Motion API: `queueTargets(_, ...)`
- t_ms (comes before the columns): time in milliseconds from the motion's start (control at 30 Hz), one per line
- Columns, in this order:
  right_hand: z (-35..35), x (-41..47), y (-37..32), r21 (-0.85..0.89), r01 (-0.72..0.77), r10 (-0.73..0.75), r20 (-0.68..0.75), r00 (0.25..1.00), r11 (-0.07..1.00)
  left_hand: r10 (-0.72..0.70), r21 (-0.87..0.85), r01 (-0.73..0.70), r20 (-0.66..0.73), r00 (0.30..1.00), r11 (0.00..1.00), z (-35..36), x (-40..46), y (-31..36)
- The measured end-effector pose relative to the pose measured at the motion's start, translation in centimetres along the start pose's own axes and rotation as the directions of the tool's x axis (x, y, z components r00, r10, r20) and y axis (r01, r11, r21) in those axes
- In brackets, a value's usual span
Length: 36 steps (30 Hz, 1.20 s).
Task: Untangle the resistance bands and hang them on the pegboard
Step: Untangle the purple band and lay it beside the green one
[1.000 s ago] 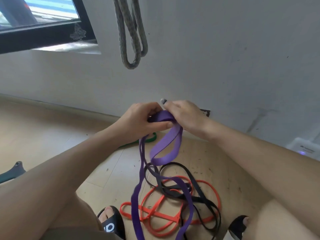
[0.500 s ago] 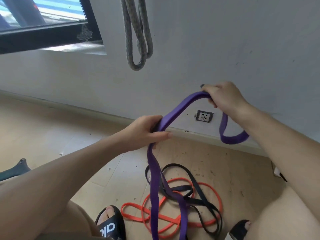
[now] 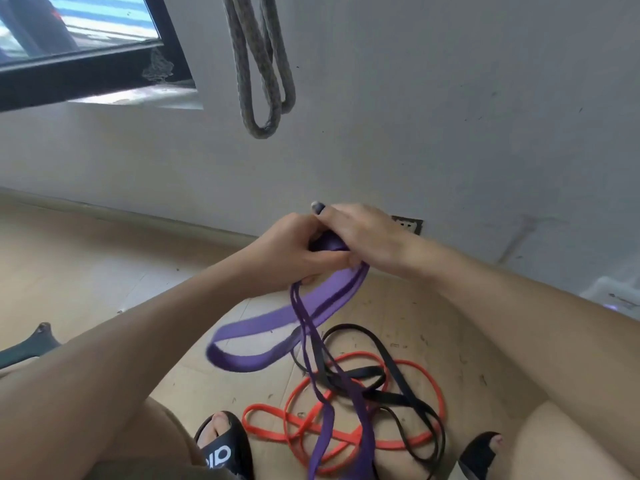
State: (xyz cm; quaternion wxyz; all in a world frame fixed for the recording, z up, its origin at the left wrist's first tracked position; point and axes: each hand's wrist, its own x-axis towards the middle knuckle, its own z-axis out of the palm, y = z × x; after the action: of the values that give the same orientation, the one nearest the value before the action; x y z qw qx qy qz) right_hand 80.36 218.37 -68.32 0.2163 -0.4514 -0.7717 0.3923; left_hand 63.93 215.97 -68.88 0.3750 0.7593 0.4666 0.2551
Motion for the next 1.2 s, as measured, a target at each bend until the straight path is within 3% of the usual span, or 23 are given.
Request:
queueTargets(133, 0.0, 0.8, 0.0, -0.058, 0.064, -0.072, -0.159, 0.985, 0.996, -0.042, -0.056, 0.043, 0.007, 0.999, 0.998, -0.7, -0.5, -0.7)
queueTargets(233, -1.0, 1.1, 0.0, -0.033, 0.073, -0.079, -0.259, 0.963, 0.997, -0.067, -0.102, 0.076, 0.090, 0.994, 0.992, -1.0, -0.8, -1.4)
queueTargets(367, -2.2, 0.6, 0.1, -0.066, 0.053, -0.071, -0.316, 0.946, 0.996, -0.082, 0.039, 0.075, 0.203, 0.976, 0.996, -0.8, -1.3, -1.8)
queueTargets(533, -4.6, 0.6, 1.3, -0.152, -0.031, -0.042, -0.453, 0.890, 0.988, -0.099, 0.237, 0.049, 0.202, 0.974, 0.970, -0.6, -1.6, -1.7)
queueTargets(667, -4.9, 0.4, 3.0, -0.312, -0.157, 0.046, -0.336, 0.941, 0.937, -0.069, 0.295, 0.026, 0.136, 0.988, 0.955, -0.6, -1.4, -1.6)
queueTargets(767, -4.1, 0.3, 3.7, -0.154, -0.192, 0.170, -0.144, 0.975, 0.969, 0.001, 0.251, -0.021, 0.079, 0.997, 0.968, -0.6, -1.2, -0.5)
queueTargets(833, -3.0, 0.2, 3.4, 0.022, -0.185, 0.185, -0.015, 0.983, 0.983, 0.041, 0.188, -0.048, 0.041, 0.998, 0.981, -0.5, -1.0, 0.4)
queueTargets(900, -1.7, 0.2, 2.8, 0.121, -0.169, 0.167, 0.027, 0.986, 0.978, 0.083, 0.164, -0.084, 0.009, 0.996, 0.983, -0.2, -0.7, 0.9)
queueTargets(1033, -1.5, 0.4, 1.6, -0.066, -0.114, 0.104, -0.142, 0.984, 0.991, 0.057, 0.219, -0.050, -0.026, 0.998, 0.975, -0.7, -0.2, 0.1)
queueTargets(1200, -4.1, 0.1, 0.6, -0.027, -0.001, -0.008, -0.314, 0.950, 1.000, -0.039, 0.330, 0.022, 0.046, 0.998, 0.944, -1.6, -0.3, -1.1)
